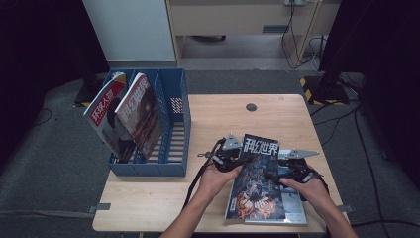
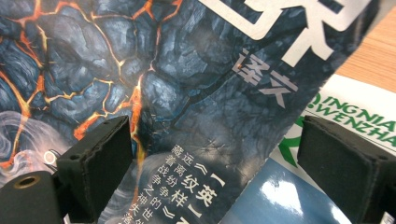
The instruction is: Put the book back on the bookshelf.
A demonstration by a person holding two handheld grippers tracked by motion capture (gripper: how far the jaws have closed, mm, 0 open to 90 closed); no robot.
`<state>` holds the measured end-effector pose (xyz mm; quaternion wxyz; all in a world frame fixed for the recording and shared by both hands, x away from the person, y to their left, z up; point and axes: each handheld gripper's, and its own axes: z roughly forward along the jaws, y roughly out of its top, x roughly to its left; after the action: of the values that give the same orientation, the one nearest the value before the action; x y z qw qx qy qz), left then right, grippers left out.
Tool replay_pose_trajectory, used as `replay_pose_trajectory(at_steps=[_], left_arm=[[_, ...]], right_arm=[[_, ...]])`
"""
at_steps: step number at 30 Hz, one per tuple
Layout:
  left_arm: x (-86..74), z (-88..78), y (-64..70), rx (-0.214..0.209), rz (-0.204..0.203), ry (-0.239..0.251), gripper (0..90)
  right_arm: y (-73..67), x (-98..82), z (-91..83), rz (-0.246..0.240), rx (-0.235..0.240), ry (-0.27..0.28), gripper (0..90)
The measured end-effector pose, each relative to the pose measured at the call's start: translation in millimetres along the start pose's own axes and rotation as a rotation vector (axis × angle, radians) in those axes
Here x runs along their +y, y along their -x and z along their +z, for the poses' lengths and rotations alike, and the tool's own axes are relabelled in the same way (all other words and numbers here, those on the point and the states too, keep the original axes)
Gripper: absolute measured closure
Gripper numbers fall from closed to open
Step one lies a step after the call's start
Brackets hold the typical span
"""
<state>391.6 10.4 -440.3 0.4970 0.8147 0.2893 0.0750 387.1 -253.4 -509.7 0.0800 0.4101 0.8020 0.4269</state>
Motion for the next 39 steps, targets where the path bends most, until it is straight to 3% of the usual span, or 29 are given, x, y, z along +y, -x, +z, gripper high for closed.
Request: replay_pose_trajectory(at_steps=[10, 21, 26, 32, 35, 39], left_arm=[[4.3, -0.9, 2.3, -0.016, 0.031, 0.007, 77.1], [8.6, -3.5, 4.9, -0.033, 0.053, 0.015, 77.9], [9.6, -6.3, 3.5, -0.035, 0.051, 0.028, 78.4], [13.8, -15.2, 0.6, -0.023, 0.055, 0.066, 80.2], [18.5, -19.2, -0.3, -0.009, 0.067, 0.077, 81.6], [22.2, -24.2, -2.2, 0.009, 0.077, 0.086, 82.1]], right_arm=[[9.8, 3.1, 6.0, 0.007, 0.069, 0.021, 7.5], [16.6, 3.4, 10.8, 0.056, 0.137, 0.032, 4.2], [13.4, 5.7, 8.2, 0.038, 0.161, 0.067, 14.1], [12.0, 13.1, -3.7, 0.037, 0.132, 0.114, 28.3], [8.3, 20.5, -11.7, -0.006, 0.086, 0.13, 36.0], [7.3, 25.5, -17.5, -0.024, 0.063, 0.146, 46.2]])
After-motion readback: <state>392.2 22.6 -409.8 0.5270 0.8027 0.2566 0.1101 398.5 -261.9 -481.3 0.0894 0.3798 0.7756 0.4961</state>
